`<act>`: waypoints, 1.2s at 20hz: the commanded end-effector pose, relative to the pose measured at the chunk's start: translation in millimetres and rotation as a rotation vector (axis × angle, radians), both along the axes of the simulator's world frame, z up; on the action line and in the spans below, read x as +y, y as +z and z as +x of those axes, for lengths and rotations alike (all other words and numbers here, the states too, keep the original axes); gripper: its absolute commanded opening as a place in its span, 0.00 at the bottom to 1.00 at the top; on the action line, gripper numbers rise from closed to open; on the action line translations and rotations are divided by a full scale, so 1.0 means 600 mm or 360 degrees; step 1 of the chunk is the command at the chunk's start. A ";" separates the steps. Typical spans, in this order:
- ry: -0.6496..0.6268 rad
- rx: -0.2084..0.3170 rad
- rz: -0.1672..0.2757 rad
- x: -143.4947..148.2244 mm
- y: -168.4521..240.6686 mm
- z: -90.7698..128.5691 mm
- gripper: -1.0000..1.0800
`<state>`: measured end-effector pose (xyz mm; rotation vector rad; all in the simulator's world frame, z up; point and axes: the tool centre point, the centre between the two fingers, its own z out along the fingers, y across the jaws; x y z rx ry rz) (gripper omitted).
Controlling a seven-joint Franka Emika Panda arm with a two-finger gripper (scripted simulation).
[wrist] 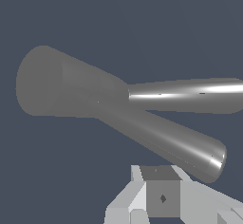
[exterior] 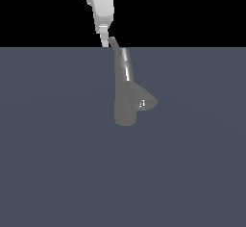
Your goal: Turn on the faucet by rotating a designated handle.
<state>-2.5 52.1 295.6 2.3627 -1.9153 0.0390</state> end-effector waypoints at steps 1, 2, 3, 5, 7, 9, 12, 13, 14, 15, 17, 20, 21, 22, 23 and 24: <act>-0.0020 0.0008 -0.0005 -0.027 0.004 -0.011 0.00; -0.0020 0.0009 -0.0005 -0.032 0.006 -0.014 0.00; -0.0019 0.0010 -0.0005 -0.037 0.008 -0.018 0.00; -0.0019 0.0011 -0.0005 -0.042 0.010 -0.022 0.00; -0.0002 0.0009 -0.0001 -0.038 0.007 -0.016 0.00; -0.0005 0.0009 -0.0002 -0.062 0.008 -0.012 0.00; -0.0008 0.0010 -0.0003 -0.097 0.009 -0.006 0.00; -0.0010 0.0010 -0.0003 -0.109 0.009 -0.004 0.00; -0.0011 0.0010 -0.0003 -0.121 0.009 -0.002 0.00; -0.0012 0.0011 -0.0004 -0.132 0.009 0.000 0.00; -0.0014 0.0011 -0.0004 -0.155 0.010 0.004 0.00; -0.0018 0.0011 -0.0005 -0.189 0.010 0.010 0.00; -0.0018 0.0011 -0.0005 -0.189 0.010 0.010 0.00; 0.0046 0.0000 0.0003 -0.138 0.016 0.013 0.00; 0.0043 0.0000 0.0003 -0.143 0.014 0.017 0.00; 0.0041 0.0001 0.0002 -0.148 0.012 0.022 0.00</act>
